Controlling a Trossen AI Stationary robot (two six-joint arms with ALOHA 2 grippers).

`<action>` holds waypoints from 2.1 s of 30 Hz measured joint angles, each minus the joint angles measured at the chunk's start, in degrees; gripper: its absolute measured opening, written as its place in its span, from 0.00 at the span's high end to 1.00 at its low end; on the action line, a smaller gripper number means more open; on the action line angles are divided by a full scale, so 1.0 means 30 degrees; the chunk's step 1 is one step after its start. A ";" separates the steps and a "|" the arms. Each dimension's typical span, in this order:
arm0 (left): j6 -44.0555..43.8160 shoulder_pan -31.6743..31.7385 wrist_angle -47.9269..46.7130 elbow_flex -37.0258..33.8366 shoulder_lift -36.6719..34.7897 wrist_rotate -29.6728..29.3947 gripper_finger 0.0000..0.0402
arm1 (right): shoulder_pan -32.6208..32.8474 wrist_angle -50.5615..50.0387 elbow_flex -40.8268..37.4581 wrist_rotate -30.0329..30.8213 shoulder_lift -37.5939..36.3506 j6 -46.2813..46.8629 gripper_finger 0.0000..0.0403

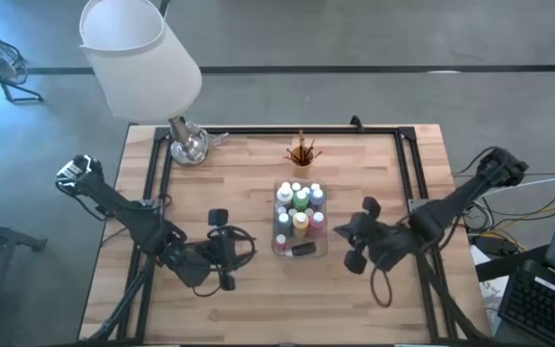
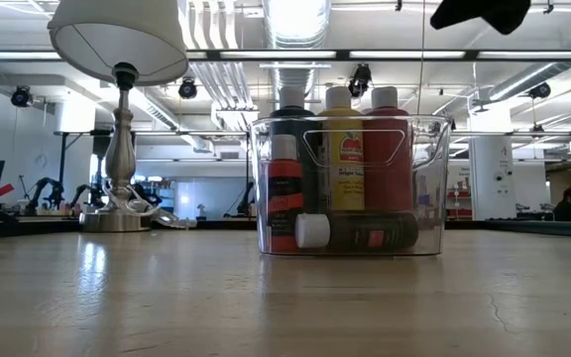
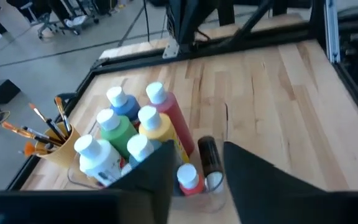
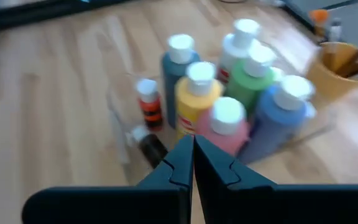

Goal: Pick & Place Paint Supplies
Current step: Return to Home Position

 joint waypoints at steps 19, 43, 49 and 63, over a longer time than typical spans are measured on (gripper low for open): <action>0.1811 -0.0051 0.0644 -0.0016 -0.0277 -0.0080 0.94 | -0.1231 0.4344 0.0646 -0.4217 -0.0890 -0.0292 0.98; 0.7056 -0.0049 1.3536 -1.1271 -0.8937 0.6345 0.97 | -0.0856 0.1132 0.0981 -0.1780 -0.2688 -0.6310 0.96; 0.6538 0.0991 1.3671 -1.3714 -1.1237 0.7619 0.99 | -0.1719 0.4922 -0.2487 -0.4943 -0.5750 -0.9680 0.98; 0.6487 0.3719 1.3576 -1.6737 -1.4215 0.9659 0.98 | -0.4271 0.7828 -1.0147 -0.8958 -1.4744 -1.3103 0.98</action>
